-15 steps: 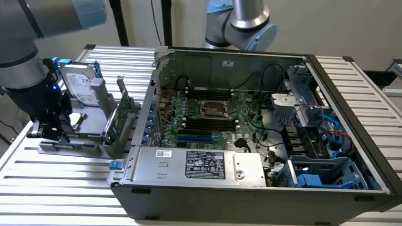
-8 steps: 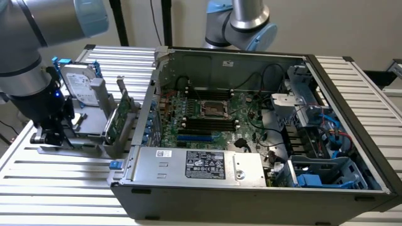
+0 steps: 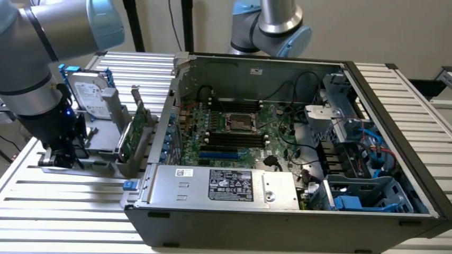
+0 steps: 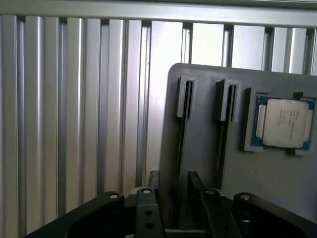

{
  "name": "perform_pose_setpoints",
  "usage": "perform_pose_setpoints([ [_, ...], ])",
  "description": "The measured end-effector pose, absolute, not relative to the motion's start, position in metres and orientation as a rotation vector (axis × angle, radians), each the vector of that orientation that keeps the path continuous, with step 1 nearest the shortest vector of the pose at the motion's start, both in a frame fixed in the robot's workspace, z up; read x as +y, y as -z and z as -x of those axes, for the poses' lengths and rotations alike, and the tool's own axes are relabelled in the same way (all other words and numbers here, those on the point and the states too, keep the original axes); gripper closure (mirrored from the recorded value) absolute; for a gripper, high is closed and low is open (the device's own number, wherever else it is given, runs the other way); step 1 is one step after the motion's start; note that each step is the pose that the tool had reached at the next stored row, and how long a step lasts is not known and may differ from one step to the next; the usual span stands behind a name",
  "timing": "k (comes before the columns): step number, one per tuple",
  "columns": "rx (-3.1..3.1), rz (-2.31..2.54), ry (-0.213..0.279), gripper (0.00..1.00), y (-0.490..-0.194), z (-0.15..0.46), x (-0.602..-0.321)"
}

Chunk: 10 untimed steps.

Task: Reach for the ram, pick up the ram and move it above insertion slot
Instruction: 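Pick up the ram and move it above insertion slot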

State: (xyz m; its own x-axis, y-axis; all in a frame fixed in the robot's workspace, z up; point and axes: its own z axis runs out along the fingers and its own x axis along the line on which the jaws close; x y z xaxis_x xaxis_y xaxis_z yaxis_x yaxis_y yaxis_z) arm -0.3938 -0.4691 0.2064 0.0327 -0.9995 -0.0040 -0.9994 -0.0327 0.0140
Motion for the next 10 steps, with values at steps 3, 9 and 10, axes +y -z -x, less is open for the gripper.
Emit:
perform_pose_setpoints([
  [3, -2.184, -2.25, 0.022, 0.64, -0.2014, 0.3937, -0.4691],
  [9, -2.187, -2.247, 0.023, 0.72, -0.2003, 0.3938, -0.4687],
  [10, -2.187, -2.247, 0.023, 0.78, -0.2001, 0.3938, -0.4687],
])
